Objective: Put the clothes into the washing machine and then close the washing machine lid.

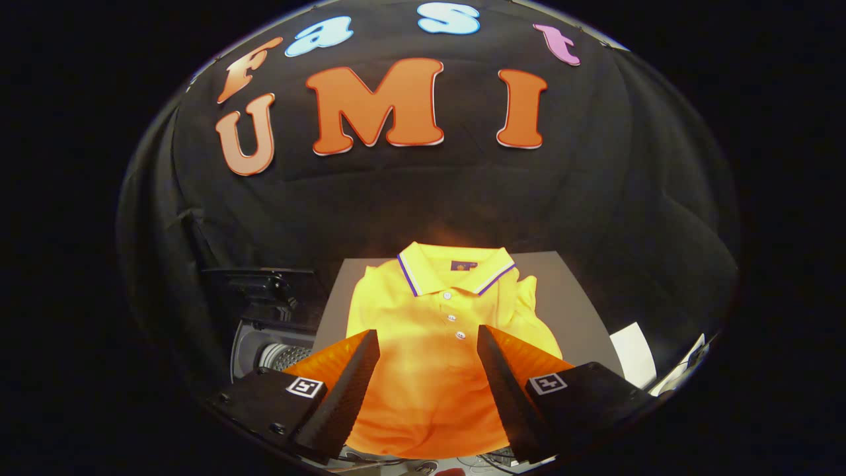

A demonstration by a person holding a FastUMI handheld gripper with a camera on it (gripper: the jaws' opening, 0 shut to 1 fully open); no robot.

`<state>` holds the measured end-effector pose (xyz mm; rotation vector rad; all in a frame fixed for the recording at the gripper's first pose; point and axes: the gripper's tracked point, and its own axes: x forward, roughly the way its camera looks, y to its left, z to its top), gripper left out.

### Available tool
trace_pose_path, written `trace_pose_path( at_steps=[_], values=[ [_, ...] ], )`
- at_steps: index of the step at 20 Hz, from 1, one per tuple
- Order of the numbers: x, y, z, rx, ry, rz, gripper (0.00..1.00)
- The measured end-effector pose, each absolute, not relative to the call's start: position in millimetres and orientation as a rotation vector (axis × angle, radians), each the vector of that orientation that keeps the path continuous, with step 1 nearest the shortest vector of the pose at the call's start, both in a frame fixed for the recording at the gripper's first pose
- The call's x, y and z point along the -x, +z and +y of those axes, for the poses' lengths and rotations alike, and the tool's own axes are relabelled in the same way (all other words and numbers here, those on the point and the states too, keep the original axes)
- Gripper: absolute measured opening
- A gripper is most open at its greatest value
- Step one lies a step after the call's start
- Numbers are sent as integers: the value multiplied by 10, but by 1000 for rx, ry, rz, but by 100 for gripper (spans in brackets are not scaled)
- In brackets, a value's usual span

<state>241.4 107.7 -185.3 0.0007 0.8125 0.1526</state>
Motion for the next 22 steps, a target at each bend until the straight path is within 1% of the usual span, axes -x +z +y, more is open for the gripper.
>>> trace_pose_path(
  at_steps=[6,9,11,12,13,16,18,20,22],
  values=[
    [-2434,-2352,892,-6,89,955,98],
    [-2422,-2482,954,-46,123,998,98],
    [-2401,-2494,937,-57,152,1020,95],
    [-2385,-2497,927,-44,170,1032,87],
    [-2381,-2486,944,-35,198,1042,74],
    [-2342,-2510,895,-31,180,1070,32],
    [-2348,-2502,901,2,173,1048,31],
    [-2382,-2456,948,-1,190,974,17],
    [-2340,-2386,1020,-54,231,897,11]
  ],
)
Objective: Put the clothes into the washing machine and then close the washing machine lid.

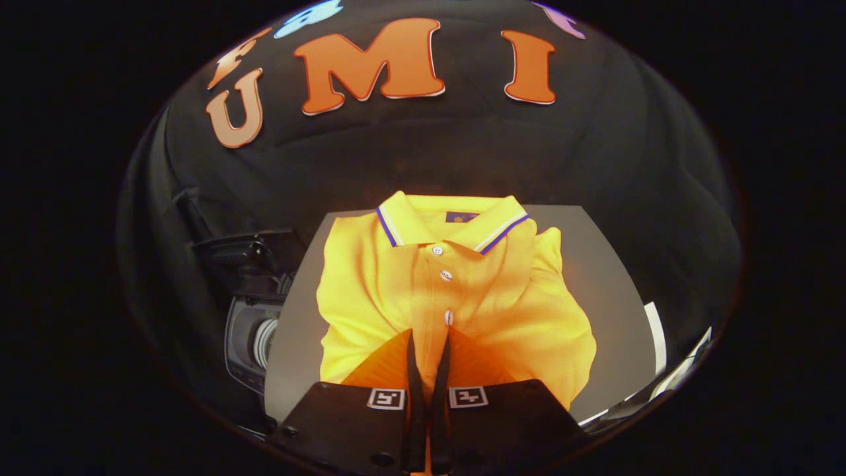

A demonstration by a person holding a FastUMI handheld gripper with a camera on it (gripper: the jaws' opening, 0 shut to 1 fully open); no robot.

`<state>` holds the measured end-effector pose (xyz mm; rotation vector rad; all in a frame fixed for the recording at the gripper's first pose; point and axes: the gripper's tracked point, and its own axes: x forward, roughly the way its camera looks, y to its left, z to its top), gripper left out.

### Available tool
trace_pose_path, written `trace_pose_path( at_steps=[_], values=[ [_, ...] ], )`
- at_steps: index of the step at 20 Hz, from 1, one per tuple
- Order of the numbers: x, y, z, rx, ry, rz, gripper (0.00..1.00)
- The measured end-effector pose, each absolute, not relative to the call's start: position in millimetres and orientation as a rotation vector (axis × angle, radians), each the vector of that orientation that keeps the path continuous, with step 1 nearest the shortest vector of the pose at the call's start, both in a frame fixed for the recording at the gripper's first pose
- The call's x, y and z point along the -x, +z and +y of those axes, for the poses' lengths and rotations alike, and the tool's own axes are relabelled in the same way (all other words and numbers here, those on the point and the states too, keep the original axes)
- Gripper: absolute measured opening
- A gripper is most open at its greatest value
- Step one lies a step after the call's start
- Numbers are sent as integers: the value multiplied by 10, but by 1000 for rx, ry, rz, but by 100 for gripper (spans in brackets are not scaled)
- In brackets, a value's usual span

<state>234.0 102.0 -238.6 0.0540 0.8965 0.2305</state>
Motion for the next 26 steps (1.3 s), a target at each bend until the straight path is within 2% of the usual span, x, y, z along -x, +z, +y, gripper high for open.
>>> trace_pose_path(
  at_steps=[3,6,10,18,26],
  values=[
    [-2374,-1983,1088,-210,254,685,11],
    [-2298,-1461,1063,-172,269,496,10],
    [-2014,-943,1354,-265,327,381,10],
    [-1413,-192,2520,-367,486,314,10],
    [-1113,-437,3758,-347,519,360,10]
  ],
)
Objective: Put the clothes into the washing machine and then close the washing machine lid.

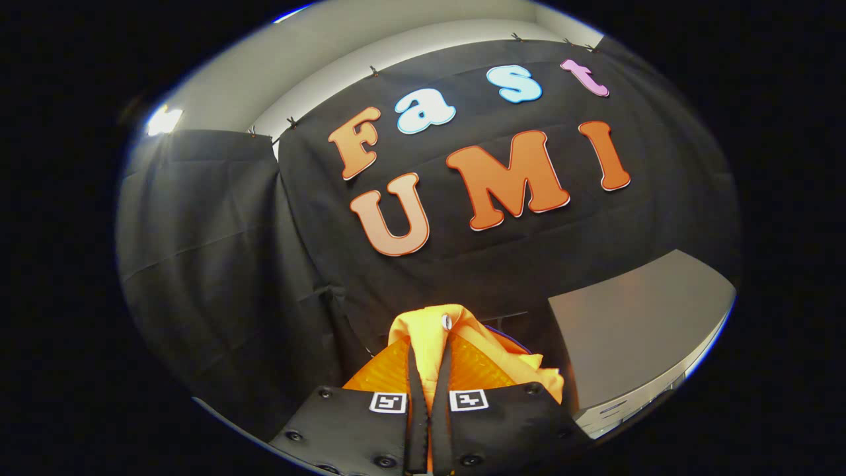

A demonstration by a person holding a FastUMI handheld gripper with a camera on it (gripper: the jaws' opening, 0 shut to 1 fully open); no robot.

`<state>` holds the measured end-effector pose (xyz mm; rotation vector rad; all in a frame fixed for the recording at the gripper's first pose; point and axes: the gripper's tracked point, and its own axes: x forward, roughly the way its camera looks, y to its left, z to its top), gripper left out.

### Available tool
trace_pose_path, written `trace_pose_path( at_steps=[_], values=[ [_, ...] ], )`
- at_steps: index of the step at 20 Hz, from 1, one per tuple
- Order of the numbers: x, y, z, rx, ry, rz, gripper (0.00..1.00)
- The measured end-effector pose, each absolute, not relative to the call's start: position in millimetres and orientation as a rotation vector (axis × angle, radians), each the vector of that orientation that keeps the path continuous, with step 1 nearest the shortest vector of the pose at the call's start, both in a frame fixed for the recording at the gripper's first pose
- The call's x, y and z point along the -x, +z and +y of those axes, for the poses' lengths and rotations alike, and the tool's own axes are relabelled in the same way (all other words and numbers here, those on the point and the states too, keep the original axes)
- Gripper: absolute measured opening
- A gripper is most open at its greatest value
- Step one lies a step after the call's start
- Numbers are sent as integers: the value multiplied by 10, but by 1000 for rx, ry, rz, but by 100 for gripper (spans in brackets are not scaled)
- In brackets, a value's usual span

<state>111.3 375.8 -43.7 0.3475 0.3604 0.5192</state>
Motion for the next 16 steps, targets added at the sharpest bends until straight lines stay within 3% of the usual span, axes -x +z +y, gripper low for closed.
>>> trace_pose_path(
  at_steps=[10,16],
  values=[
    [-1559,-1534,4642,-223,473,439,10],
    [-1974,-2785,4858,-190,430,560,10]
  ],
)
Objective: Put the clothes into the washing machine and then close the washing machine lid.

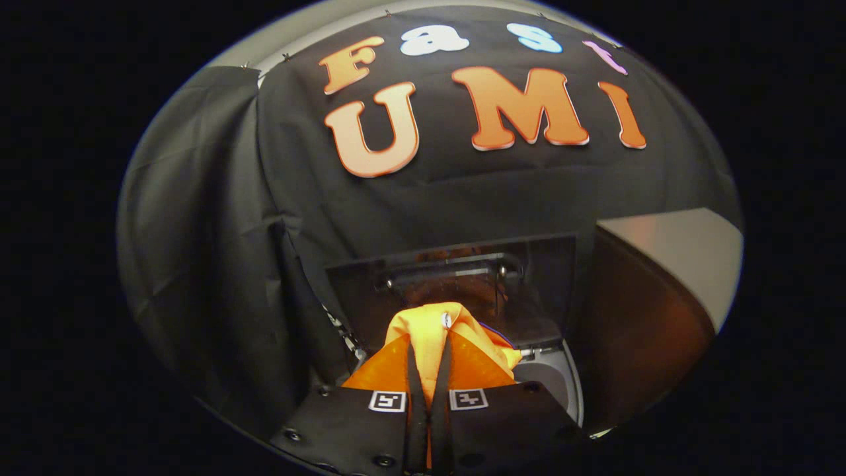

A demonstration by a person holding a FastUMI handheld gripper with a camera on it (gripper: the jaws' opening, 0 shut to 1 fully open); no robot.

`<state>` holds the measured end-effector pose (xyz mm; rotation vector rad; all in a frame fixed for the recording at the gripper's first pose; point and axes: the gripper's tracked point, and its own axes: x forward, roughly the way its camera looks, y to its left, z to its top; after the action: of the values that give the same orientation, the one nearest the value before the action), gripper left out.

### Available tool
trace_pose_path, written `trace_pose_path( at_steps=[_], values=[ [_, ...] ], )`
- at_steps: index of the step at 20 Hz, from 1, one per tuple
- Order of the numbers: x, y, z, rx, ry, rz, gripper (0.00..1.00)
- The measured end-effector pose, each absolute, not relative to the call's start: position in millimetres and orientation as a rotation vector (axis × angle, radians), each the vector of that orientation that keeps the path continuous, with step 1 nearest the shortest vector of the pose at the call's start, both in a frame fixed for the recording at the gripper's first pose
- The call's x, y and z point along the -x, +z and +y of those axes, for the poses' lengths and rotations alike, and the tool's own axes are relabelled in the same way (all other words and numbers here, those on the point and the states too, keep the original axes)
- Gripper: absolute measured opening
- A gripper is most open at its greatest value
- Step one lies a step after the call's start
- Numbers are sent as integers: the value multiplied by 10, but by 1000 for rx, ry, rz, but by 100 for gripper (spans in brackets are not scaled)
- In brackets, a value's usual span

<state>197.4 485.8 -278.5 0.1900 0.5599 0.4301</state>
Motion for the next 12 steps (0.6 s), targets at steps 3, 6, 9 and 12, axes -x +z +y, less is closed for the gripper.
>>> trace_pose_path(
  at_steps=[3,6,9,12],
  values=[
    [-2032,-3468,4860,-170,407,659,10],
    [-2037,-3927,4933,-129,418,737,10],
    [-1955,-4334,5001,-99,421,834,10],
    [-1882,-4728,4995,-93,394,936,11]
  ],
)
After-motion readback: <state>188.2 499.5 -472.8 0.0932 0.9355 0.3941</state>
